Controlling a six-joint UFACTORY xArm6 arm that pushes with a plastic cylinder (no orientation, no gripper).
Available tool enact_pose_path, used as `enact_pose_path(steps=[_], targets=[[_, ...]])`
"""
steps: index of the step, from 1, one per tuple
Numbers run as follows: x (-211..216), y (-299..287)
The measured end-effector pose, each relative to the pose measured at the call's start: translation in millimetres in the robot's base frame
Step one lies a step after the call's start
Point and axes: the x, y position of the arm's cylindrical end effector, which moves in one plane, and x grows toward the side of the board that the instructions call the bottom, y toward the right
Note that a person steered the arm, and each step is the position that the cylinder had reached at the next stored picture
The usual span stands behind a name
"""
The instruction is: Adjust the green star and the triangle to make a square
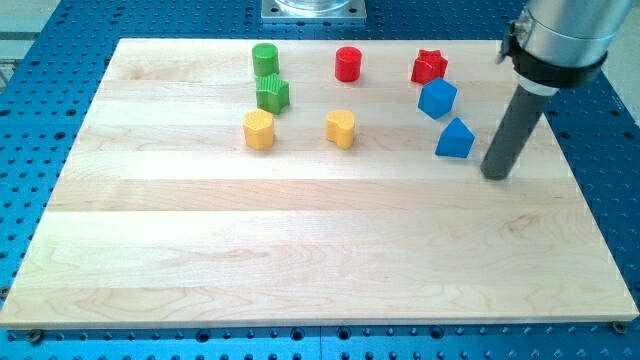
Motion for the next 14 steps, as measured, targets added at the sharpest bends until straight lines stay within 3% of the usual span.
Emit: enact_pose_path(steps=[3, 4, 5, 6, 10, 11, 14], targets=[[-16.9, -64.0], [49.2, -63.0], [86.7, -63.0], [86.7, -63.0], [15.1, -170.4], [-25.2, -208.0], [-104.1, -207.3]])
